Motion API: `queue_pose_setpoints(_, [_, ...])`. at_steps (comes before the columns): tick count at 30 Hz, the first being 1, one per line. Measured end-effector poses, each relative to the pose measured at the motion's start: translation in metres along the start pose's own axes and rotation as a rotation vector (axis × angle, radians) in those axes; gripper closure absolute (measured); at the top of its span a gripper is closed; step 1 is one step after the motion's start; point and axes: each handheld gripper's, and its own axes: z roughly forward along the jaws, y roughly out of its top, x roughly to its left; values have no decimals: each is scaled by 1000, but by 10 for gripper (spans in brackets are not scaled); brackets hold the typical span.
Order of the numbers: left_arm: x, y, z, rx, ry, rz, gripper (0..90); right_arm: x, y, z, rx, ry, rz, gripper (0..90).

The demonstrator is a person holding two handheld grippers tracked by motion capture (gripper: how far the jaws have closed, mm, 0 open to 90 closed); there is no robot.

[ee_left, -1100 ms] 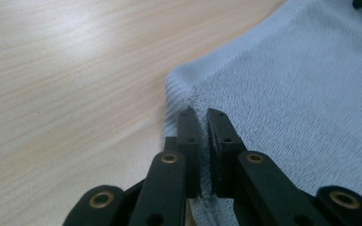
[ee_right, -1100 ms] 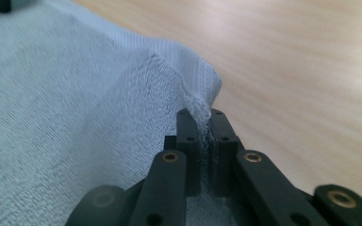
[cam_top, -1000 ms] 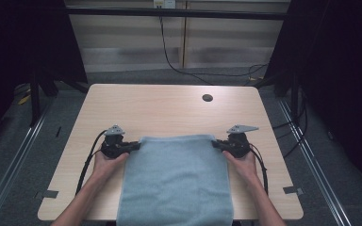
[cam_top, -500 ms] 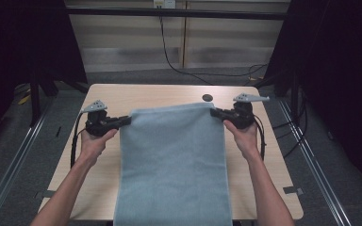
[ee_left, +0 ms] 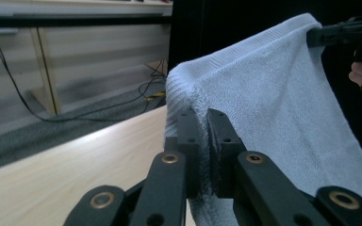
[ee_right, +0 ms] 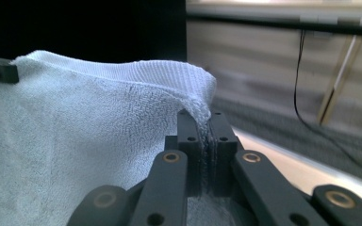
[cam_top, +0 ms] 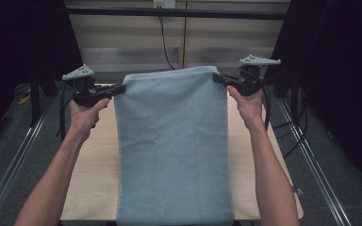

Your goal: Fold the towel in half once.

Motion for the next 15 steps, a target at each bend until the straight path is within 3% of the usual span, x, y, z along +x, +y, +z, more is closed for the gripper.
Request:
queue_pose_setpoints(3, [-7, -10, -5, 20, -13, 4, 852, 11, -3, -15, -2, 47, -29, 865])
queue_pose_setpoints(5, [-12, -23, -6, 59, -18, 5, 850, 18, -14, -23, 20, 58, -38, 865])
queue_pose_setpoints(7, [-17, -39, -9, 74, -34, -8, 851, 23, -30, -30, 49, 63, -48, 865])
queue_pose_setpoints(9, [-22, -58, -12, 93, -77, -32, 853, 28, -49, -39, 56, 83, -44, 865])
queue_pose_setpoints(11, [-28, -76, -15, 123, -88, -39, 852, 35, -72, -47, 51, 110, -37, 864])
queue_pose_setpoints(15, [-42, -106, -22, 150, -124, -56, 852, 49, -109, -61, 99, 137, -44, 865])
